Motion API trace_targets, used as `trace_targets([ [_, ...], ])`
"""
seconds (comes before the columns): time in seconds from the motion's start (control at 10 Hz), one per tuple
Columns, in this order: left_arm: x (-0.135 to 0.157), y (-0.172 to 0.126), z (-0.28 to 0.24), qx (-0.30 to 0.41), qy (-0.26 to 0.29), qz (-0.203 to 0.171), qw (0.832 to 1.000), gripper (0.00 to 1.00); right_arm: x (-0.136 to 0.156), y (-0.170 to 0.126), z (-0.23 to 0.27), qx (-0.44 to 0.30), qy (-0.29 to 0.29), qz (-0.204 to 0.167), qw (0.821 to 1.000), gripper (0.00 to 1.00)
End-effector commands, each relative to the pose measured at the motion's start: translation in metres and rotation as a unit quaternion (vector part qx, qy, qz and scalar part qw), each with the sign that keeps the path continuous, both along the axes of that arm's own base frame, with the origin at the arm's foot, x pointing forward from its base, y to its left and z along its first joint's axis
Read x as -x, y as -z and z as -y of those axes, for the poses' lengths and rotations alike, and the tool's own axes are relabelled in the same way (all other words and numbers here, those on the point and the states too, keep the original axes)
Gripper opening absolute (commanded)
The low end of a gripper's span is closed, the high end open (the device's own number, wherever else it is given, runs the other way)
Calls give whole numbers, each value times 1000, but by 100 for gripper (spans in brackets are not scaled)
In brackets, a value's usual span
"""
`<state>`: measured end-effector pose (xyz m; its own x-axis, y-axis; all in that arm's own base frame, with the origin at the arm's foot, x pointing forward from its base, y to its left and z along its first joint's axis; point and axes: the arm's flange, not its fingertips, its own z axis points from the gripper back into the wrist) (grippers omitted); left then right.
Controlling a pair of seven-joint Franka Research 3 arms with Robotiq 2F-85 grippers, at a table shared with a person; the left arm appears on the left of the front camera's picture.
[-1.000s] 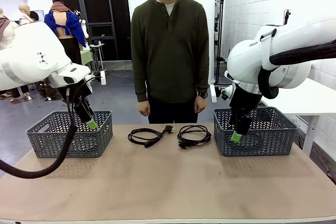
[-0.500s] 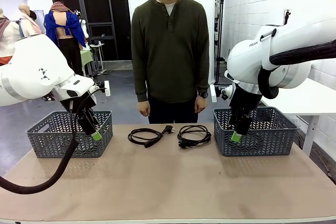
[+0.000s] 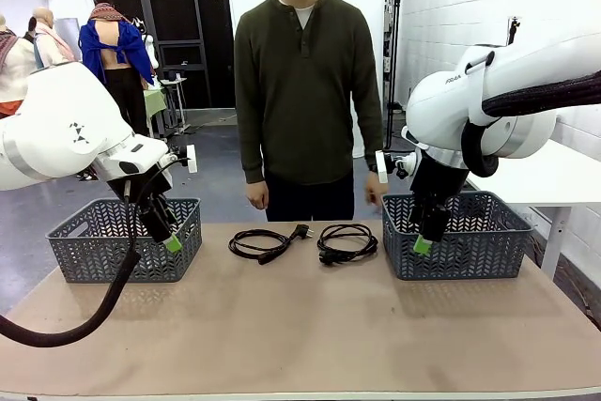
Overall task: Organize the cables according to human instructions.
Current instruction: Pick up a bundle of cables and place it in the basket indicated by the human.
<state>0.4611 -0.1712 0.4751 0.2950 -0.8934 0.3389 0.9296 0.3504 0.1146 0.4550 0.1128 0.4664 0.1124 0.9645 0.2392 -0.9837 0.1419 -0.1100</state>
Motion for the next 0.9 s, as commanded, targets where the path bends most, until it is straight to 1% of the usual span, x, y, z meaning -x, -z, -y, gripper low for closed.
trace_targets([
  [0.0, 1, -2, 0, 0, -1, 1, 1000, 100, -2, 0, -1, 2, 5, 0, 1000, 100],
  [0.8, 1, -2, 0, 0, -1, 1, 1000, 100, -2, 0, -1, 2, 5, 0, 1000, 100],
])
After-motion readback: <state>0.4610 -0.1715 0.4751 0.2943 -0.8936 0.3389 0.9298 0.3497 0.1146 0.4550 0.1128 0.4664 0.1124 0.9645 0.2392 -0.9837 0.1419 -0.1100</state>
